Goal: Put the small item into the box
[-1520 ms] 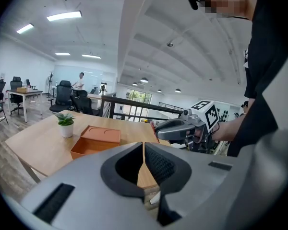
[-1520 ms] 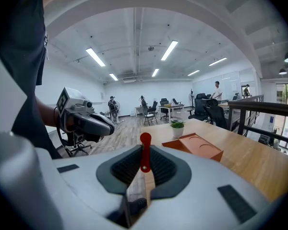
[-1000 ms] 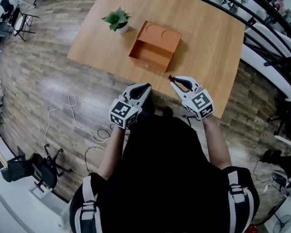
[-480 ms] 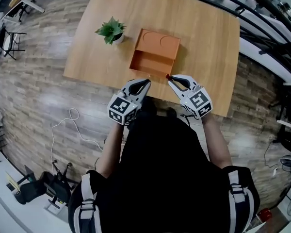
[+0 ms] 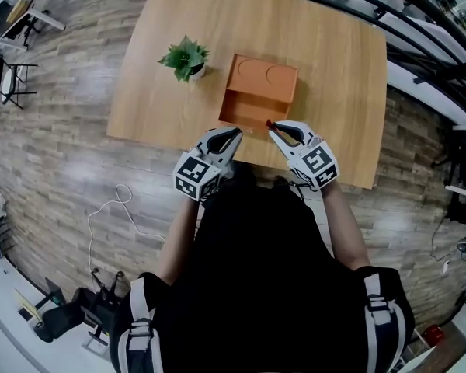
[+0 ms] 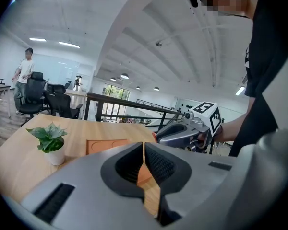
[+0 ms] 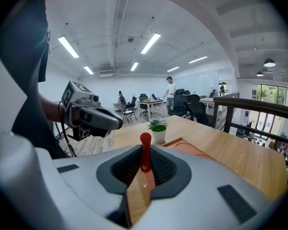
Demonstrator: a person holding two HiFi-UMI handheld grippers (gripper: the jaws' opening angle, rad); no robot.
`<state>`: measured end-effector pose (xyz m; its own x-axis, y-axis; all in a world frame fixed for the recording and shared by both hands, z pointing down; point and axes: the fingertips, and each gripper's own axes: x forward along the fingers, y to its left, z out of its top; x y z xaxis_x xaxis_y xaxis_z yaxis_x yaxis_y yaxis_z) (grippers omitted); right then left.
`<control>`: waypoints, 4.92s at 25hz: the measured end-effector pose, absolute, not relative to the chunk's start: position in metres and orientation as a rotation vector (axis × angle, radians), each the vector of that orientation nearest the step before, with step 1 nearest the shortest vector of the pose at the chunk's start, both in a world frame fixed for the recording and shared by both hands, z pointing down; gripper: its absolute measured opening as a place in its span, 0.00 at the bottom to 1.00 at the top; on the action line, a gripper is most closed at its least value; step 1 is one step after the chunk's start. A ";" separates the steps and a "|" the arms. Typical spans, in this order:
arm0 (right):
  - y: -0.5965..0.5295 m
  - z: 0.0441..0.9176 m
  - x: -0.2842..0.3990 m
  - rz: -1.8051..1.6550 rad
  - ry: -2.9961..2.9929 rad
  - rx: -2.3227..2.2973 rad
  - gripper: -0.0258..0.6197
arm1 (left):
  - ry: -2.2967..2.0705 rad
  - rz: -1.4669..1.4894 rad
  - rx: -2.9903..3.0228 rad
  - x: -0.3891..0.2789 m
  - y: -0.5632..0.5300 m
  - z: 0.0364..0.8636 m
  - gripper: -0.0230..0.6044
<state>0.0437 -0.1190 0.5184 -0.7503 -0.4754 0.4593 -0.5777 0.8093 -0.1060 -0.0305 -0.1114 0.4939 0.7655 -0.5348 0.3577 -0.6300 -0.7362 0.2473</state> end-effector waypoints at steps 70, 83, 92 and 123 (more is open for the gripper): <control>-0.190 0.721 -0.007 0.402 -2.066 0.484 0.14 | -0.927 0.406 2.497 -0.100 -0.168 0.527 0.08; -0.188 0.753 -0.009 0.379 -1.909 0.431 0.14 | -0.955 0.406 2.484 -0.112 -0.165 0.529 0.08; -0.189 0.752 -0.009 0.350 -1.905 0.452 0.16 | -0.966 0.411 2.480 -0.115 -0.161 0.527 0.08; -0.164 0.691 0.027 0.395 -2.049 0.788 0.08 | -0.906 0.422 2.565 -0.108 -0.153 0.514 0.08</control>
<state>0.0273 -0.1639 0.6914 -0.4120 -0.3836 0.8265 -0.6634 0.7481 0.0165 -0.1077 -0.1529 0.5139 0.7462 -0.5322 0.3999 -0.6485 -0.7170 0.2558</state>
